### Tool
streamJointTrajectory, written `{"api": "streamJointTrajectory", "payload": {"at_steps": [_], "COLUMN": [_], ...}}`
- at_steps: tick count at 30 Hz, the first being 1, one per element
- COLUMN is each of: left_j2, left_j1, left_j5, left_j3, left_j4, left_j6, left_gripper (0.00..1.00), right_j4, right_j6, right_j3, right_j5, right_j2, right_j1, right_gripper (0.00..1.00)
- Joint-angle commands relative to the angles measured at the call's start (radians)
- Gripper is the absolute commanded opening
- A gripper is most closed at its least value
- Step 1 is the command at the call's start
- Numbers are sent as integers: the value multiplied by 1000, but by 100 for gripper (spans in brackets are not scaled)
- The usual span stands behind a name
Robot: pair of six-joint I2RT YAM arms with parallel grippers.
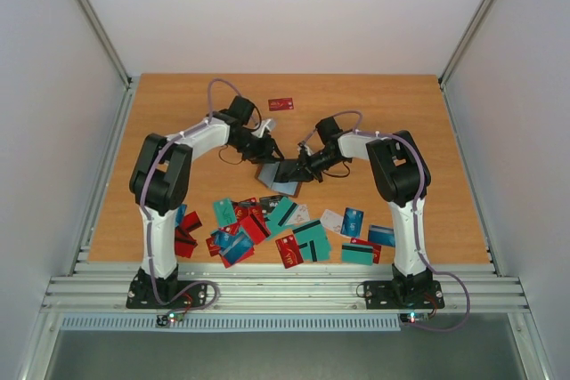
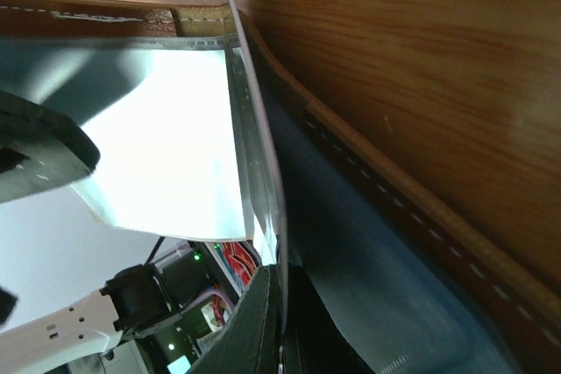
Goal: Put the credit cards into the card holder
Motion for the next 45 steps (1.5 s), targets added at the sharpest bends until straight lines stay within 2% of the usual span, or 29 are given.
{"api": "streamJointTrajectory", "payload": {"at_steps": [1,10,17,34,45], "left_j2": [52,74,66,71,80], "left_j1": [-6,12,34,38,45], "left_j5": [138,136,212,307,359], "left_j3": [22,-5,-89,-121,-163], "left_j4": [79,108,218,347,481], "left_j6": [-28,-46,-96,-187,-291], "left_gripper": [34,34,34,40,38], "right_j4": [-112,-120,-106,56,190], "right_j6": [-18,-43,-62,-36,18], "right_j3": [-12,-10,-11,-40,-91], "right_j5": [74,53,24,-78,-157], "right_j2": [6,-29,-63,-136,-148], "right_j1": [3,-24,-38,-46,-59], "right_gripper": [1,1,1,1,1]}}
